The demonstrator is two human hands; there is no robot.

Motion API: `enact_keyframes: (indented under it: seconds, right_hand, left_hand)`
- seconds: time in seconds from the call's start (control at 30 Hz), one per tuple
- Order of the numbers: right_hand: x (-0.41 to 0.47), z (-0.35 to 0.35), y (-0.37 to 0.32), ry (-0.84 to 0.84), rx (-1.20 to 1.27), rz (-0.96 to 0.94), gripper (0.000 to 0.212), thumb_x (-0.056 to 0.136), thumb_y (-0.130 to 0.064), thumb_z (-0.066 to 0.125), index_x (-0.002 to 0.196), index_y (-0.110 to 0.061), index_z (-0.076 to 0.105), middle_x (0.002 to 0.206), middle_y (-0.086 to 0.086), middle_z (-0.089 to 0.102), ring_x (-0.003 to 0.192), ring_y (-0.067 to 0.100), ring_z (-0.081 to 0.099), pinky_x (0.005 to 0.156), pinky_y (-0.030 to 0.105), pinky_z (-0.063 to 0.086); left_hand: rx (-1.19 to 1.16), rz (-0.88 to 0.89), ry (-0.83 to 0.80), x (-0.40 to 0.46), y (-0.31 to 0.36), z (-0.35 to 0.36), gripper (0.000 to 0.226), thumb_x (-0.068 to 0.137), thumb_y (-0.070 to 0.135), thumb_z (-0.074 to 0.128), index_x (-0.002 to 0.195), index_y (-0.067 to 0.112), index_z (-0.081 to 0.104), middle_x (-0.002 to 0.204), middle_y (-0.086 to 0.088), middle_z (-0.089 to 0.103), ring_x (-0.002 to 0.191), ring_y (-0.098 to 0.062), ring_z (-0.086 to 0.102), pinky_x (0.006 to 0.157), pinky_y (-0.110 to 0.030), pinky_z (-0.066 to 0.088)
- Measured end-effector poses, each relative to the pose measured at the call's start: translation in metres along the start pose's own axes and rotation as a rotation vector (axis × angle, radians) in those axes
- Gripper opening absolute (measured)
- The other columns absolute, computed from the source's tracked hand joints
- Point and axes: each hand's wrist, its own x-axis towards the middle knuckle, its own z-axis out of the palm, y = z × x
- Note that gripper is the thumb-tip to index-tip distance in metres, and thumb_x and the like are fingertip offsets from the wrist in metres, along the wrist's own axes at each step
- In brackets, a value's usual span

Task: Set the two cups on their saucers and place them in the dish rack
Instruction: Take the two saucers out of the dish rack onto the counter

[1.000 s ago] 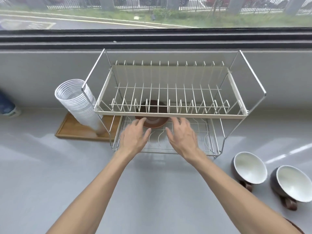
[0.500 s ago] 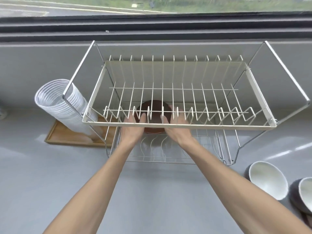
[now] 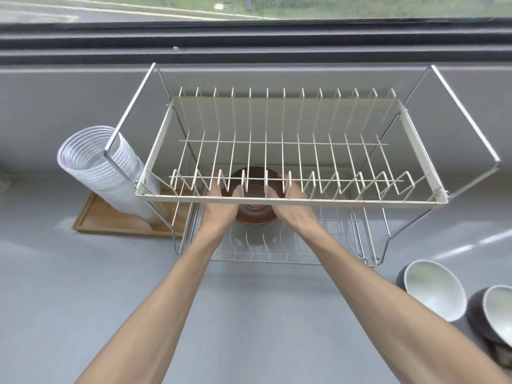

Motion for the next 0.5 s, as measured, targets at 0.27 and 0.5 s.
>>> enact_keyframes:
  seconds: [0.27,0.5]
  right_hand:
    - [-0.047,-0.018,0.010,0.046,0.020,0.022,0.050,0.093,-0.045,0.052,0.134,-0.016,0.054,0.130,0.010,0.062,0.125,0.029,0.054,0.103,0.040,0.045]
    - [-0.105,-0.037,0.028,0.079,0.013,0.031,0.045,0.093,-0.041,0.055,0.135,-0.026,0.053,0.135,0.006,0.059,0.128,0.024,0.051,0.106,0.038,0.040]
  left_hand:
    - [0.095,0.047,0.009,-0.054,0.015,0.001,0.054,0.093,0.041,0.063,0.142,0.022,0.052,0.141,-0.003,0.058,0.133,-0.023,0.053,0.111,-0.038,0.041]
    - [0.157,0.091,-0.051,-0.106,0.005,0.001,0.043,0.086,0.047,0.061,0.127,0.033,0.060,0.125,0.001,0.063,0.122,-0.022,0.060,0.104,-0.048,0.049]
